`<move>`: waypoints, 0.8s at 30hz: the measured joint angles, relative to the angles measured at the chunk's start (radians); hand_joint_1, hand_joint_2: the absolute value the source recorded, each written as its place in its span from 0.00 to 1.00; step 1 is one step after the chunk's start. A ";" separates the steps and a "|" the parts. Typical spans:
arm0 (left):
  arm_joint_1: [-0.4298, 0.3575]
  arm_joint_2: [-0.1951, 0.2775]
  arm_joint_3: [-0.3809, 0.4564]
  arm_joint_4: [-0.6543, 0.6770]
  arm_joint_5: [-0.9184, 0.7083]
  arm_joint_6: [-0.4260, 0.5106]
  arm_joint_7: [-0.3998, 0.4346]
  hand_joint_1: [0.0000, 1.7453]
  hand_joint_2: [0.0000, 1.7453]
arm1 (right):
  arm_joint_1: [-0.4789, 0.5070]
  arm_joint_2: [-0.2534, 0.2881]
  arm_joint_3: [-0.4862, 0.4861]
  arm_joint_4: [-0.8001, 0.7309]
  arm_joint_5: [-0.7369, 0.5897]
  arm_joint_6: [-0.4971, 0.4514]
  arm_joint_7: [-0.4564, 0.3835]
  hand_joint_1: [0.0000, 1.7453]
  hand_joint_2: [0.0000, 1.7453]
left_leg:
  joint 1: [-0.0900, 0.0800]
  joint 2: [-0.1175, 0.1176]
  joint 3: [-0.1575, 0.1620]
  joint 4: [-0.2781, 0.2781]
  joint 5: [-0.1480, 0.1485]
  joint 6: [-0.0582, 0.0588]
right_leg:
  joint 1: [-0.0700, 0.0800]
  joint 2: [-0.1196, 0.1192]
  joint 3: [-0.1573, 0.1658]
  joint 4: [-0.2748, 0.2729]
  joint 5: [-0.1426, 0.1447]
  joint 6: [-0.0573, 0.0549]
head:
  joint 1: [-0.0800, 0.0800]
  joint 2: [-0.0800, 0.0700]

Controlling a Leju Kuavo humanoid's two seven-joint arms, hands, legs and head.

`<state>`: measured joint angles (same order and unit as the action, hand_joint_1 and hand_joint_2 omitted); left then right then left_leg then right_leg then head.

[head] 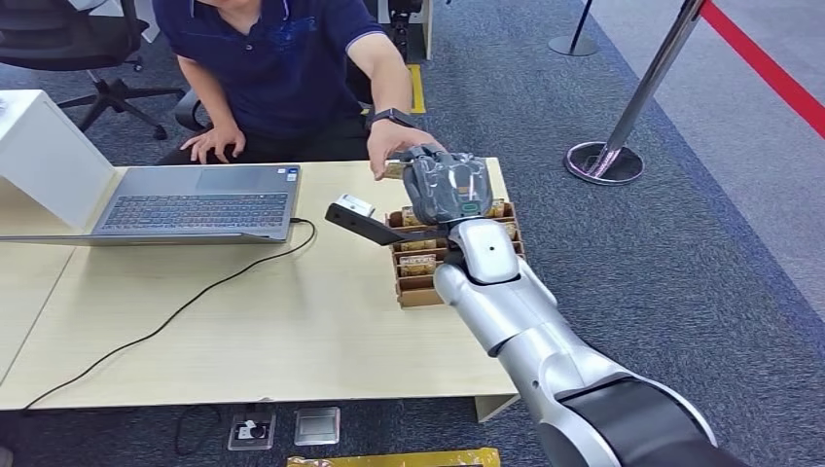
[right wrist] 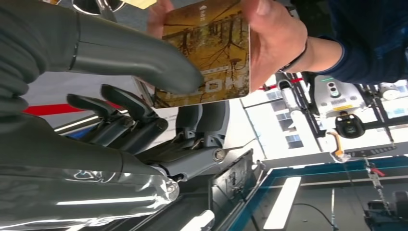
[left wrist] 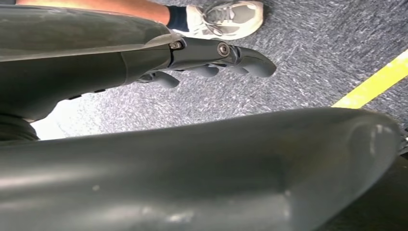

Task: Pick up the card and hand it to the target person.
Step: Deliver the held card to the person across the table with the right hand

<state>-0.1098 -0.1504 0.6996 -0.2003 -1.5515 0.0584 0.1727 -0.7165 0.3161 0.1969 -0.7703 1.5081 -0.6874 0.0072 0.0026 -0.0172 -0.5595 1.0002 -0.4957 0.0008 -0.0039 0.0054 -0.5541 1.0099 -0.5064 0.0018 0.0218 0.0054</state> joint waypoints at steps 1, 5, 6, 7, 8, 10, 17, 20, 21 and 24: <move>0.000 0.000 0.000 0.000 0.000 0.000 0.000 0.00 0.00 | 0.000 0.000 -0.002 0.000 0.000 0.000 0.000 0.00 1.00 | 0.000 0.000 0.000 0.000 0.000 0.000 | 0.000 0.000 0.000 0.000 0.000 0.000 | 0.000 0.000; 0.000 0.000 0.000 0.000 0.000 0.000 -0.002 0.00 0.00 | -0.005 0.001 -0.013 0.004 -0.008 0.000 -0.005 0.00 1.00 | 0.000 0.000 0.000 0.000 0.000 0.000 | 0.000 0.000 0.000 0.000 0.000 0.000 | 0.000 0.000; 0.000 0.000 0.000 0.000 0.000 0.000 -0.002 0.00 0.00 | -0.005 0.002 -0.019 0.005 -0.016 0.000 -0.012 0.00 1.00 | 0.000 0.000 0.000 0.000 0.000 0.000 | 0.000 0.000 0.000 0.000 0.000 0.000 | 0.000 0.000; 0.000 0.000 0.000 0.000 0.000 0.000 -0.003 0.00 0.00 | -0.005 0.004 -0.027 0.005 -0.028 0.000 -0.024 0.00 1.00 | 0.000 0.000 0.000 0.000 0.000 0.000 | 0.000 0.000 0.000 0.000 0.000 0.000 | 0.000 0.000; 0.000 0.000 0.000 0.000 0.000 0.000 -0.003 0.00 0.00 | -0.005 0.005 -0.037 0.003 -0.047 -0.001 -0.043 0.00 1.00 | 0.000 0.000 0.000 0.000 0.000 0.000 | 0.000 0.000 0.000 0.000 0.000 0.000 | 0.000 0.000; 0.000 0.000 0.000 0.000 0.001 0.001 -0.003 0.00 0.00 | -0.001 0.009 -0.062 -0.006 -0.108 -0.001 -0.106 0.00 1.00 | 0.000 0.000 0.000 0.000 0.000 0.000 | 0.000 0.000 0.000 0.000 0.000 0.000 | 0.000 0.000; 0.017 0.000 0.005 0.000 0.021 0.008 -0.006 0.00 0.00 | 0.068 0.001 -0.151 -0.126 -0.570 0.008 -0.376 0.00 1.00 | 0.000 -0.001 0.000 0.000 0.000 0.000 | 0.000 -0.001 0.000 -0.001 0.000 0.000 | -0.001 0.000; 0.031 0.000 0.014 0.000 0.036 0.008 -0.010 0.00 0.00 | 0.174 -0.066 -0.127 -0.300 -0.864 0.047 -0.406 0.00 1.00 | 0.000 -0.002 0.000 0.001 -0.001 0.001 | 0.000 -0.002 0.000 -0.002 -0.001 0.001 | -0.001 0.000; 0.035 0.000 0.018 0.000 0.041 0.007 -0.012 0.00 0.00 | 0.220 -0.097 -0.122 -0.370 -0.956 0.073 -0.419 0.00 1.00 | 0.000 -0.002 -0.001 0.001 -0.001 0.001 | 0.000 -0.002 0.000 -0.002 -0.001 0.001 | 0.000 0.000; 0.045 0.000 0.028 0.000 0.053 0.007 -0.018 0.00 0.00 | 0.360 -0.183 -0.129 -0.568 -1.191 0.174 -0.461 0.00 1.00 | 0.000 -0.002 -0.001 0.001 -0.003 0.002 | 0.000 -0.002 0.000 -0.004 -0.001 0.001 | 0.004 0.000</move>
<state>-0.0652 -0.1506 0.7272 -0.2003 -1.4988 0.0658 0.1549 -0.3560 0.1335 0.0684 -1.3381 0.3173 -0.5138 -0.4534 0.0025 -0.0188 -0.5605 1.0011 -0.4986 0.0029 -0.0041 0.0038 -0.5537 1.0063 -0.5074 0.0031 0.0259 0.0057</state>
